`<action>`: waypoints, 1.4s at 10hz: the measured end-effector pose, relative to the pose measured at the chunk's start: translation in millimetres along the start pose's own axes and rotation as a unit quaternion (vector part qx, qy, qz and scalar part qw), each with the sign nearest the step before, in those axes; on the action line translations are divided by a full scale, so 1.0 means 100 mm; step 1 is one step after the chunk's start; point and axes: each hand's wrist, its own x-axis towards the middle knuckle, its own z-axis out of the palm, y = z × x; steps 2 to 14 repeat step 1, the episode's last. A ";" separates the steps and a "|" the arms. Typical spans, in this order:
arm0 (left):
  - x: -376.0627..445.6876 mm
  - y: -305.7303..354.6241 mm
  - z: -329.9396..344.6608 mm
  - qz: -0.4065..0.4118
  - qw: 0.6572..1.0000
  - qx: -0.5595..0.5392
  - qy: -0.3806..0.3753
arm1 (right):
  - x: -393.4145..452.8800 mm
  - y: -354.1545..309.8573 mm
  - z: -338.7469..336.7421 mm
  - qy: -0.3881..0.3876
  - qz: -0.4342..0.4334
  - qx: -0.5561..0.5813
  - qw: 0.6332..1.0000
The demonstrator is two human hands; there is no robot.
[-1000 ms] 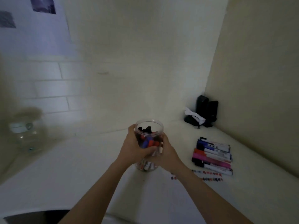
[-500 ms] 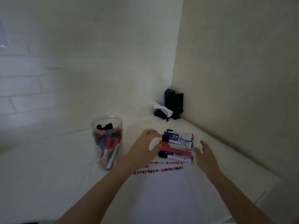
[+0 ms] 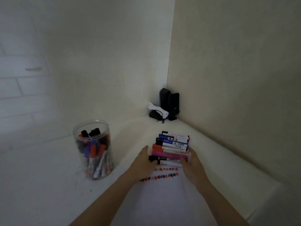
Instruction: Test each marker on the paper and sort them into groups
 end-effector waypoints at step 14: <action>-0.36 -0.09 -0.25 0.053 0.992 0.108 0.024 | -0.20 -0.05 -0.25 -0.018 -0.048 -0.085 0.995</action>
